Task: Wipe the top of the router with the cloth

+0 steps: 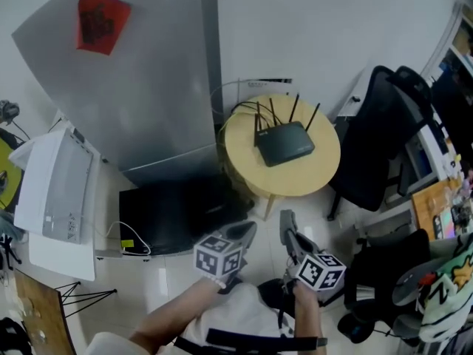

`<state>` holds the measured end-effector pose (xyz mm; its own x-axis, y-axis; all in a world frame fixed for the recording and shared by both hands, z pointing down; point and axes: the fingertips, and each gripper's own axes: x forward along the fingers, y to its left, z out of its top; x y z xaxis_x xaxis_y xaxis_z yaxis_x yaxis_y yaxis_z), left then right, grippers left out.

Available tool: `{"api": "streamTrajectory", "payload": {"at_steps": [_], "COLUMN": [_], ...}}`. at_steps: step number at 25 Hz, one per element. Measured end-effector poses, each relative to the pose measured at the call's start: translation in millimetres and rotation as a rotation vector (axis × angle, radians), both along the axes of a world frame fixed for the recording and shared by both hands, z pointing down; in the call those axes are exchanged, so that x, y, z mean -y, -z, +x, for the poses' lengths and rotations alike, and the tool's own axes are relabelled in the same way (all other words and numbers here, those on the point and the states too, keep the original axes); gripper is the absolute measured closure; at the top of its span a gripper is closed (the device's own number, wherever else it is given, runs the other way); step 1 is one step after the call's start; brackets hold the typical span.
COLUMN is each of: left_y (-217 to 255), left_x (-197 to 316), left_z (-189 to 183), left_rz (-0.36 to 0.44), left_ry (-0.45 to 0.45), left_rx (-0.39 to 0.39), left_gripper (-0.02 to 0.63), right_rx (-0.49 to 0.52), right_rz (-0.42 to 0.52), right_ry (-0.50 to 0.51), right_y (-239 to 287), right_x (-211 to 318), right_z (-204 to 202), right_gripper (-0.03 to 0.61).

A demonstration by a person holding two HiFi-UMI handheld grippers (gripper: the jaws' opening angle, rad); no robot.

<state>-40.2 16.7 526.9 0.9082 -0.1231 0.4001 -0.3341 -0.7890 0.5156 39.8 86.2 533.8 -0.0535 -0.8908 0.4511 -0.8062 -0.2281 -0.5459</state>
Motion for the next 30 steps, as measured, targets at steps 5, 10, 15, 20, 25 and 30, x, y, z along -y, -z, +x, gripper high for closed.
{"api": "streamTrajectory", "payload": {"at_steps": [5, 10, 15, 20, 25, 30], "left_y": [-5.0, -15.1, -21.4, -26.3, -31.5, -39.7], "left_x": [20.8, 42.9, 73.4, 110.8, 147.4, 179.4], "left_z": [14.4, 33.7, 58.2, 87.6, 119.4, 148.3], "left_rz": [-0.004, -0.008, -0.022, -0.022, -0.005, 0.015], "left_ry": [-0.011, 0.011, 0.075, 0.150, 0.210, 0.245], "left_rx": [0.000, 0.018, 0.032, 0.037, 0.063, 0.092], "left_gripper": [0.615, 0.615, 0.615, 0.615, 0.615, 0.615], "right_rx": [0.000, 0.016, 0.022, 0.026, 0.005, -0.033], "right_rz": [-0.025, -0.034, -0.031, -0.024, -0.038, -0.087], "right_ry": [-0.014, 0.014, 0.094, 0.189, 0.267, 0.338], "right_y": [-7.5, -19.8, -23.9, -26.4, -30.6, -50.1], "right_x": [13.9, 43.9, 92.9, 151.1, 200.1, 239.5], "right_z": [15.6, 33.0, 59.8, 91.4, 117.5, 140.1], "right_gripper": [0.543, 0.543, 0.543, 0.543, 0.543, 0.543]}}
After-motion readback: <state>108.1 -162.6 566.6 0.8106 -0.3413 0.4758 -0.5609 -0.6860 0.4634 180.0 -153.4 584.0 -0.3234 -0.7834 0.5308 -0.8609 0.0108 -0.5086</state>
